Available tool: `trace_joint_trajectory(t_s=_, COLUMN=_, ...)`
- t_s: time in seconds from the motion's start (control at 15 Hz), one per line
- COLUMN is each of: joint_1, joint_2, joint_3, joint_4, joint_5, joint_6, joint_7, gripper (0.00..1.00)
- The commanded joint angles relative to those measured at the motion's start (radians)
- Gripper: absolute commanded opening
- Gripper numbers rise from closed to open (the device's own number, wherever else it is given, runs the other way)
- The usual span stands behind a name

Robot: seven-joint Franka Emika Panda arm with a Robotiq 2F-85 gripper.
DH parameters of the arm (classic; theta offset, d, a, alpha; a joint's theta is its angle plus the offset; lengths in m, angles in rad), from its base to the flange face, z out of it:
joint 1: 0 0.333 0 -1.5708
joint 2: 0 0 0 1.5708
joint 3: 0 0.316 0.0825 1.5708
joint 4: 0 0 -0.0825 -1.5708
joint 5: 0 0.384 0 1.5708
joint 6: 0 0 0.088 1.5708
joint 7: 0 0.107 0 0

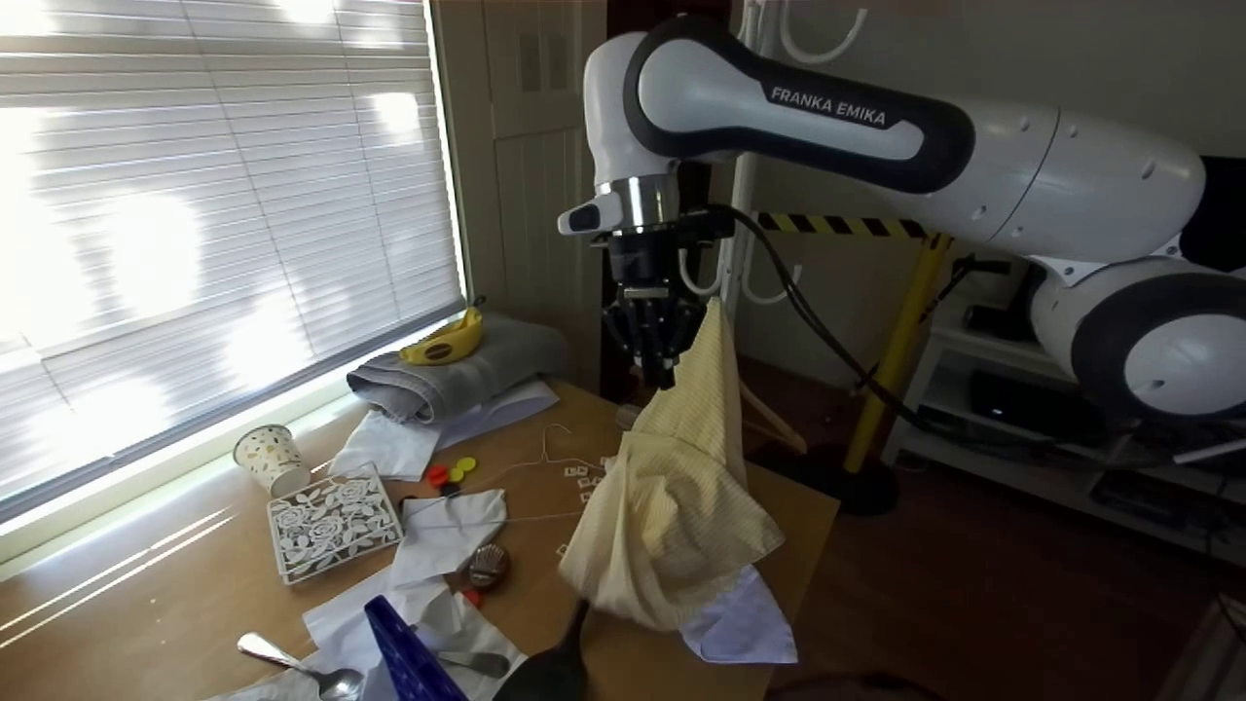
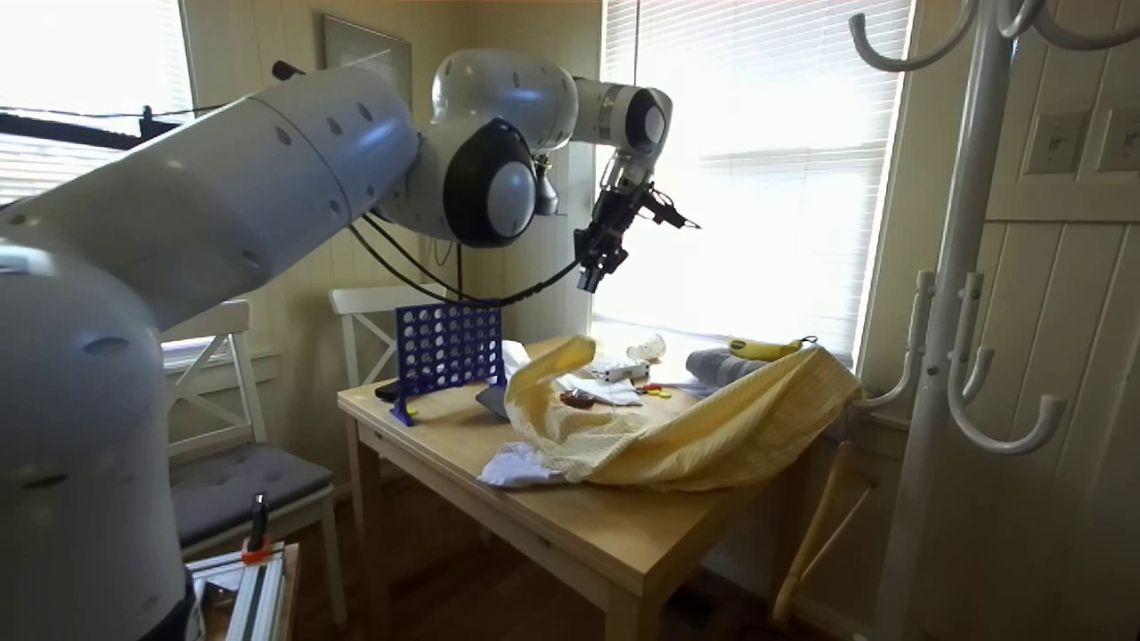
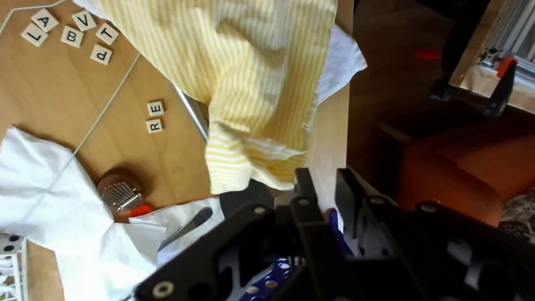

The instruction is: Put the yellow towel on the table

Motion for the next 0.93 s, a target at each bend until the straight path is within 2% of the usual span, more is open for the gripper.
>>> trace_joint_trajectory(t_s=0.0, joint_1=-0.064, joint_2=-0.025, joint_3=0.018, joint_4=0.024, joint_5=0.039, joint_6=-0.021, joint_7=0.064, gripper=0.53)
trace_joint_trajectory(t_s=0.13, joint_1=-0.093, joint_2=-0.073, joint_3=0.0, joint_4=0.009, joint_5=0.028, joint_6=-0.03, joint_7=0.143, gripper=0.67)
trace_joint_trajectory(t_s=0.47, joint_1=-0.165, joint_2=-0.174, joint_3=-0.043, joint_4=-0.01, joint_5=-0.002, joint_6=-0.167, joint_7=0.318, gripper=0.99)
trace_joint_trajectory(t_s=0.87, joint_1=-0.252, joint_2=-0.189, joint_3=-0.067, joint_4=-0.012, joint_5=0.008, joint_6=-0.259, joint_7=0.537, gripper=1.0)
